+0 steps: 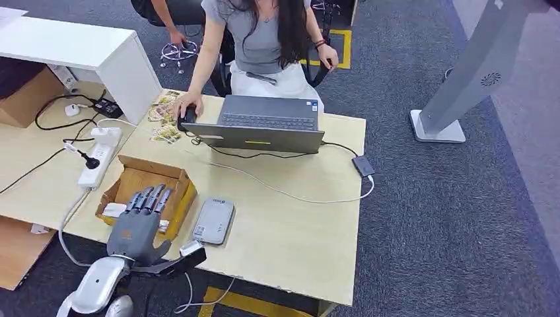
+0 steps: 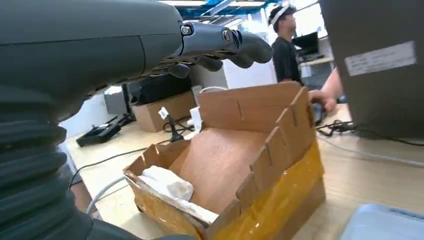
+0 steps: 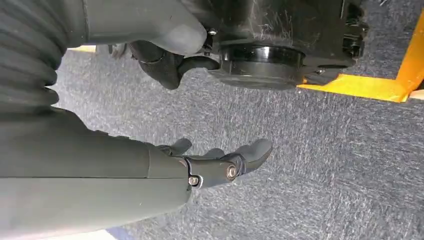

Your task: Pass the card to the sensor for recognition and then transmit it.

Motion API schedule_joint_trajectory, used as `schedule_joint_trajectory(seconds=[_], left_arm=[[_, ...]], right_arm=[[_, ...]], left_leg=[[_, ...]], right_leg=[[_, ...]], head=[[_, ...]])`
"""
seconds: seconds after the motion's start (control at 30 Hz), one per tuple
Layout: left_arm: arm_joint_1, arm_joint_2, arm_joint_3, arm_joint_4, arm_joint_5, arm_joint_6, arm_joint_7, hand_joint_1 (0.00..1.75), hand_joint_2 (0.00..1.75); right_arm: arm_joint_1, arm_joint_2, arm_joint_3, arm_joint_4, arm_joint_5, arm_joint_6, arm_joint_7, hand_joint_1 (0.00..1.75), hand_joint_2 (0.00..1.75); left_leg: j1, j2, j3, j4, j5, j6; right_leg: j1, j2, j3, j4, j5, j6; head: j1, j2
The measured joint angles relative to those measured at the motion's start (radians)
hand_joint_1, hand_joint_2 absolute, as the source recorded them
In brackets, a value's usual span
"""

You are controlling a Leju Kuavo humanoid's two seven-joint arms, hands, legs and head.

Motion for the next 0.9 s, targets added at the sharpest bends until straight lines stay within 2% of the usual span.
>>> schedule_joint_trajectory(seconds=[0.17,0.37,0.57,0.7,0.9], left_arm=[[0.041,0.018,-0.032,-0.063,0.018,-0.007,-0.002,0.00,1.75],[0.057,0.030,-0.047,-0.091,0.022,-0.008,-0.002,0.00,1.75],[0.055,0.042,-0.048,-0.090,0.004,-0.039,0.052,0.00,1.75],[0.047,0.053,-0.036,-0.080,-0.015,-0.067,0.075,0.00,1.75],[0.041,0.055,0.014,-0.072,-0.026,-0.083,0.075,0.00,1.75]], right_arm=[[0.006,0.000,0.001,-0.003,-0.003,-0.013,0.000,0.00,1.75],[0.008,0.000,0.001,-0.005,-0.003,-0.014,0.000,0.00,1.75],[0.008,0.000,0.000,-0.005,-0.005,-0.013,0.000,0.00,1.75],[0.007,0.000,0.000,-0.005,-0.005,-0.010,0.000,0.00,1.75],[0.007,0.000,-0.001,-0.005,-0.012,-0.009,0.000,0.00,1.75]], left_leg=[[0.000,0.000,0.000,0.000,0.000,-0.001],[0.000,0.000,0.000,0.000,0.000,-0.001],[0.000,0.000,0.000,0.000,0.000,-0.001],[0.000,0.000,0.000,0.000,0.000,-0.001],[0.000,0.000,0.000,0.000,0.000,-0.001]], right_leg=[[0.000,0.000,0.000,0.000,0.000,0.000],[0.000,0.000,0.000,0.000,0.000,0.000],[0.000,0.000,0.000,0.000,0.000,0.000],[0.000,0.000,0.000,0.000,0.000,0.000],[0.000,0.000,0.000,0.000,0.000,0.000]], head=[[0.000,0.000],[0.000,0.000],[0.000,0.000],[0.000,0.000],[0.000,0.000]])
